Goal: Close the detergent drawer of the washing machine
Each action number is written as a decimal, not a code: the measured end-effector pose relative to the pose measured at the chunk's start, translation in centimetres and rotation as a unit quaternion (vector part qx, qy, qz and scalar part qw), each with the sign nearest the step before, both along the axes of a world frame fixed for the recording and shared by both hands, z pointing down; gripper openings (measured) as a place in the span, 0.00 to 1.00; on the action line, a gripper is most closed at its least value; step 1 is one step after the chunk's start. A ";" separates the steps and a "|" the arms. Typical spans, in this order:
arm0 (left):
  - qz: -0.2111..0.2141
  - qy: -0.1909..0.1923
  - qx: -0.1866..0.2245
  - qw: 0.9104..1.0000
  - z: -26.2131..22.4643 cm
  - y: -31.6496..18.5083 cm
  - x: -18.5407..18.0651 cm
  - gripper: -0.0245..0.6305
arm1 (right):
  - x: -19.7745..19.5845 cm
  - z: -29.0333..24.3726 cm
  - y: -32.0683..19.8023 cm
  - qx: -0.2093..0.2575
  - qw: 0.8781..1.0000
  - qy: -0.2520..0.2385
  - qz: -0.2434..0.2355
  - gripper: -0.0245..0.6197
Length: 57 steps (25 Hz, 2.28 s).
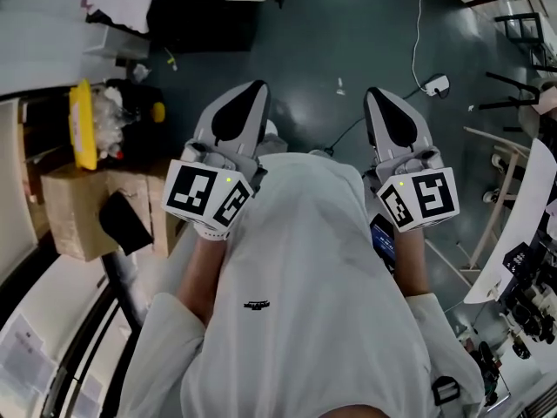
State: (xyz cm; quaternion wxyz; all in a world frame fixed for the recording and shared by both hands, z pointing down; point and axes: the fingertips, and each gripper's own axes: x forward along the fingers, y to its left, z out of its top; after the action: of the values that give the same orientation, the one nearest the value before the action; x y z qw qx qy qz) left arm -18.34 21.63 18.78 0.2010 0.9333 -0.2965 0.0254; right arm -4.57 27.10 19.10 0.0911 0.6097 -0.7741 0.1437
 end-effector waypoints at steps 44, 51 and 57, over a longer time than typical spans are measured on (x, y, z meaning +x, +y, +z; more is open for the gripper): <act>-0.014 -0.065 -0.014 0.998 1.2 -25.8 12.0 0.06 | 11.6 2.3 -28.3 0.006 0.998 -0.035 -0.055 0.04; -0.039 -0.076 -0.017 0.996 1.8 -29.1 14.8 0.06 | 14.0 2.9 -32.4 0.011 0.993 -0.024 -0.111 0.04; -0.041 -0.089 -0.032 0.995 2.8 -29.6 16.2 0.06 | 14.3 4.6 -32.8 0.004 0.986 -0.013 -0.167 0.04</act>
State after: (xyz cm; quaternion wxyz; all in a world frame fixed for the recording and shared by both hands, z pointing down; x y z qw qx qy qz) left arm -2.15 -8.01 21.54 0.2045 0.9076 -0.3498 0.1096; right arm 9.74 -5.75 23.69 0.1012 0.4702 -0.8669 0.1312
